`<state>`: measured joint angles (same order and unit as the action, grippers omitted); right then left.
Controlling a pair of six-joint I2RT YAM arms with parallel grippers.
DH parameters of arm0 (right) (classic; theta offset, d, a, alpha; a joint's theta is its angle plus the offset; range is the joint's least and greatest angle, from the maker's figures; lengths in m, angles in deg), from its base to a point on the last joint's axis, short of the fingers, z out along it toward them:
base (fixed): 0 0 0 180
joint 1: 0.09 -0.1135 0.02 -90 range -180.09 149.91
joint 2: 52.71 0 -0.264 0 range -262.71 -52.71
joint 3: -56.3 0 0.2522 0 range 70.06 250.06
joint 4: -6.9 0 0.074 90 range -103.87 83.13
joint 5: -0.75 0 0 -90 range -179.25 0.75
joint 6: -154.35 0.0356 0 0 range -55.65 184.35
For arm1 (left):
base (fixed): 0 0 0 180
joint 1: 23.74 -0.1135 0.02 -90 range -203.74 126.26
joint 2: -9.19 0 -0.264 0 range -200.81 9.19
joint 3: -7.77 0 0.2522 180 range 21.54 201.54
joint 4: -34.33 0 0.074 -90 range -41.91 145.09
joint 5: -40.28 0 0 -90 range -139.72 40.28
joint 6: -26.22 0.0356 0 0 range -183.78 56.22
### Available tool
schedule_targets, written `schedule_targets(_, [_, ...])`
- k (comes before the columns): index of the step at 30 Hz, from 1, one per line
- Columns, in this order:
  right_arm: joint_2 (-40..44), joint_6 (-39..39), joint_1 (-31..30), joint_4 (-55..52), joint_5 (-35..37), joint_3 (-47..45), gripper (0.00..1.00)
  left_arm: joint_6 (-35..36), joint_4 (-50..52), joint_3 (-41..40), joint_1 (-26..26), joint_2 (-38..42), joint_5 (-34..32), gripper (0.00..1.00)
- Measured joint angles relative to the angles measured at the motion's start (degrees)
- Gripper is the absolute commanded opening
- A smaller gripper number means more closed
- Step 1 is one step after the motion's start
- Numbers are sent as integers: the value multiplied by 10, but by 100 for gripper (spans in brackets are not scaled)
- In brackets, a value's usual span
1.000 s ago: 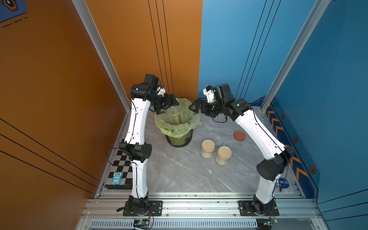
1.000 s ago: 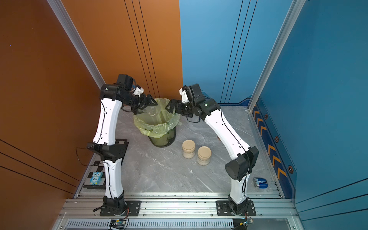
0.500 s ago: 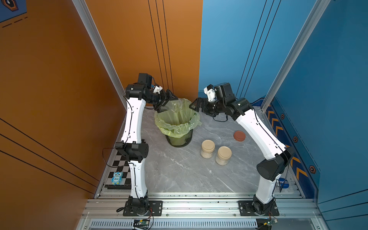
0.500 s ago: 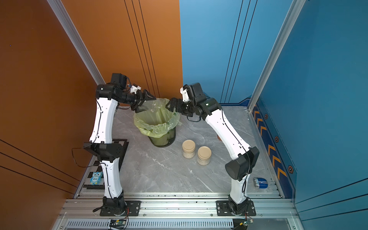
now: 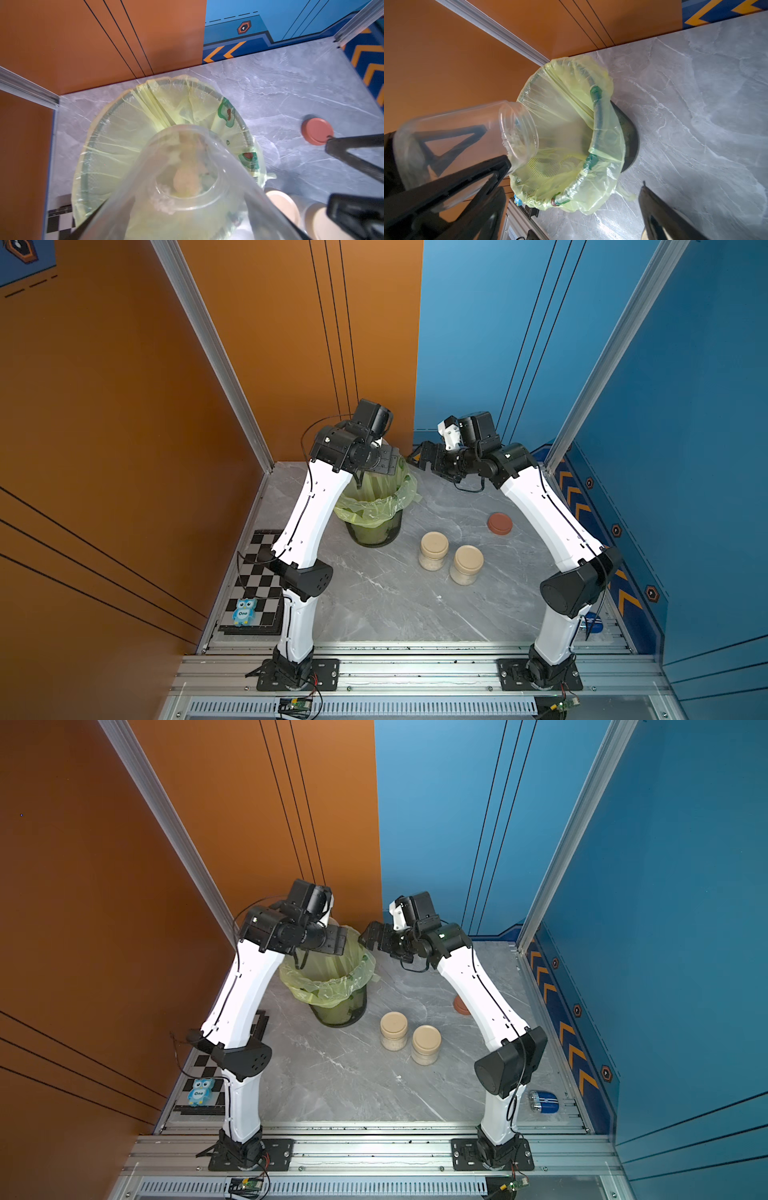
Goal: Empty moldy rice from jars
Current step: Pour the moldy rice from the jar into the trash bin.
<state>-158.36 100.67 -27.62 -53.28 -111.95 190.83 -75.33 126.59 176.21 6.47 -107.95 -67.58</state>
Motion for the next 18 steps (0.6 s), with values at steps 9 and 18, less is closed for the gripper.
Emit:
schedule_targets(9, [8, 2, 12, 0, -5, -11, 100, 33, -12, 7, -2, -9, -63, 0])
schedule_targets(18, [10, 7, 9, 0, -11, -18, 100, -43, 25, -58, -88, 0, 126, 0])
